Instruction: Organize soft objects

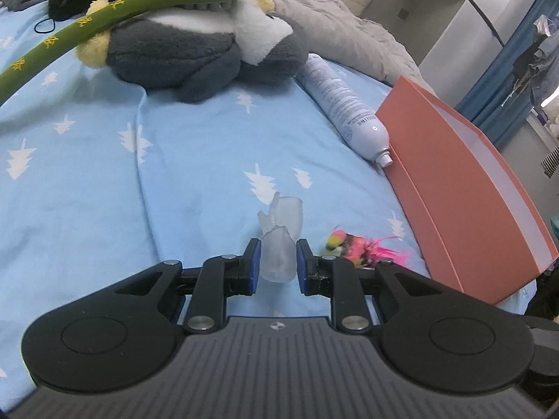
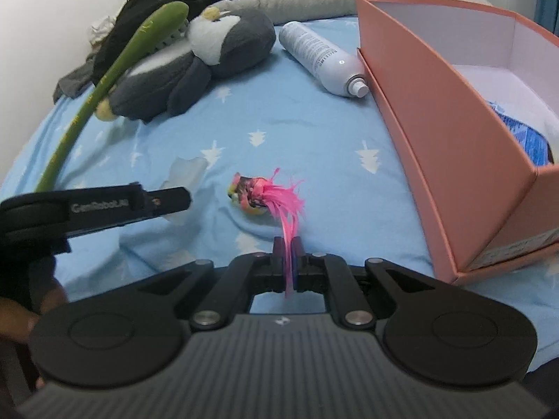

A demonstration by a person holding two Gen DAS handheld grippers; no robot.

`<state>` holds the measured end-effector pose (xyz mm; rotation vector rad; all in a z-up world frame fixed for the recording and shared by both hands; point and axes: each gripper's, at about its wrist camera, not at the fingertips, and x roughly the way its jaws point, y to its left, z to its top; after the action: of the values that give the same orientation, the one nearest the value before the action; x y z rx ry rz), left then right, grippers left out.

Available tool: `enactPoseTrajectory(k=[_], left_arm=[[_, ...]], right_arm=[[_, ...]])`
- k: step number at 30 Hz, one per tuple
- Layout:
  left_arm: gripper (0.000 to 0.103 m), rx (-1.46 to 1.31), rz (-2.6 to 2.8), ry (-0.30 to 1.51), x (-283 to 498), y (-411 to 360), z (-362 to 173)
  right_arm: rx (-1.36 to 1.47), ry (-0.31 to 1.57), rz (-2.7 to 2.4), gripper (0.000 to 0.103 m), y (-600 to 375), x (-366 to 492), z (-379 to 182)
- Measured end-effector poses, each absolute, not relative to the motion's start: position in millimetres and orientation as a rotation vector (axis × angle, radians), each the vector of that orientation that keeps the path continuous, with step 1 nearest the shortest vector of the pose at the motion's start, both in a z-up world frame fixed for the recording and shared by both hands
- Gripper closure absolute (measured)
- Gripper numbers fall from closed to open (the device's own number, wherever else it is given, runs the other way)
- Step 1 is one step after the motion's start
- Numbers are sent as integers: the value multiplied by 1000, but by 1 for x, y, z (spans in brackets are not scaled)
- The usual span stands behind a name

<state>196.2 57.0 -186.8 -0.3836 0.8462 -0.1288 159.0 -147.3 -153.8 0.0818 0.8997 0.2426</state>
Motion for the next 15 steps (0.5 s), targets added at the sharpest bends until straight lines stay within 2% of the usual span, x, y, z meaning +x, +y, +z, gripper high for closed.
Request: enactPoseTrajectory(k=[1, 2, 3, 4, 15], left_arm=[[78, -390, -123, 847, 197, 58, -188], [78, -396, -121, 848, 198, 60, -189], [78, -399, -121, 850, 199, 60, -190], [78, -398, -123, 851, 200, 60, -190], [78, -380, -109, 858, 205, 63, -190]], right_arm=[[74, 895, 240, 86, -147, 160, -153], [72, 888, 240, 70, -148, 160, -153], [75, 881, 239, 59, -149, 161, -152], [75, 872, 238, 56, -149, 162, -152], [-106, 808, 339, 57, -139, 192, -153]])
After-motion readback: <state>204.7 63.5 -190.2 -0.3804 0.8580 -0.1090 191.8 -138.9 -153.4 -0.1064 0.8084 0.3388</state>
